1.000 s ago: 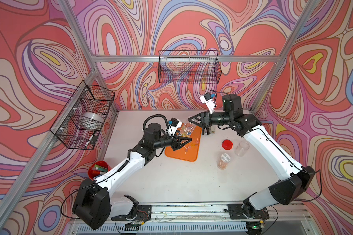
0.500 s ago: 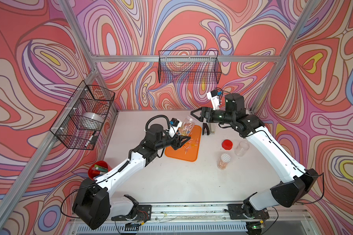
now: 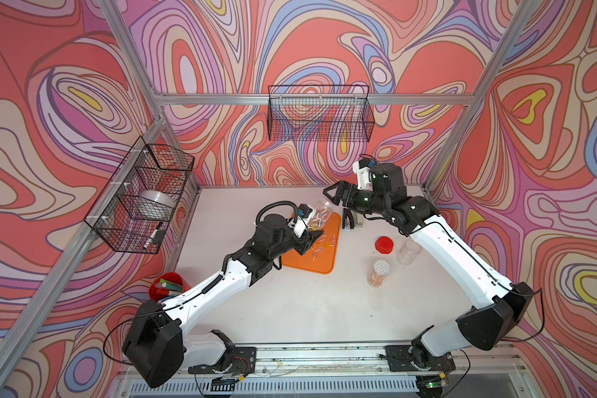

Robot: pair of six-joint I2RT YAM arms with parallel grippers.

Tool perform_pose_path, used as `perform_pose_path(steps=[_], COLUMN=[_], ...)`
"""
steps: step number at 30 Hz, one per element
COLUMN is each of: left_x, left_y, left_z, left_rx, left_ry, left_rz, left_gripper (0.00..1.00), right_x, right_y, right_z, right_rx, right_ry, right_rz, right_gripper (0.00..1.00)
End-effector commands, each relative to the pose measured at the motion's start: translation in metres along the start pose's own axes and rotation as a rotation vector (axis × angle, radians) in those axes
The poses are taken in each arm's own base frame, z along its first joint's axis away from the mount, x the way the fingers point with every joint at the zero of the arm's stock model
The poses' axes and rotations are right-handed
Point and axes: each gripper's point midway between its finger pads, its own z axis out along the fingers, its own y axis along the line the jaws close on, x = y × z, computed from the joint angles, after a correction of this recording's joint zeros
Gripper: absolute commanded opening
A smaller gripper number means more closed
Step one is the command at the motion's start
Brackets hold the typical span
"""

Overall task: Pour the candies out of the jar
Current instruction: Unscrew the lid from the jar.

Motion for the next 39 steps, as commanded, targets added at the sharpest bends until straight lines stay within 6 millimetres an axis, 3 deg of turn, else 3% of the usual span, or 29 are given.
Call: perform_pose_path(steps=[1,13,19,27,33,39], left_x=[-0.018,-0.014,-0.015,-0.018,-0.019,-0.026], left_y=[0.003,0.0,-0.001,-0.001,-0.002,-0.02], left_z=[-0.004,-0.002,-0.002,-0.004,-0.005,-0.012], left_rx=[-0.031,-0.03,-0.027,-0.027,-0.022,0.125], left_ry=[-0.067,-0.046,-0.046,-0.05,-0.054,-0.085], left_rz=[0.048,0.061,0.056,0.052,0.046,0.006], left_gripper=[0.0,0.0,0.0,0.0,0.0,0.0], right_x=[0.003,0.007,0.011,0.015,0.014,0.017], right_y=[0.011,0.025,0.02,0.013,0.014,0.058], right_z=[0.001,0.009,0.012,0.016,0.013,-0.006], right_rx=[-0.044,-0.091,-0.062,-0.015,-0.018,-0.239], right_ry=[-0.009,-0.002,0.006,0.016,0.004,0.019], right_rz=[0.036,0.032,0.024,0.006,-0.018,-0.249], right_gripper=[0.88,0.83,0.73,0.73,0.53,0.44])
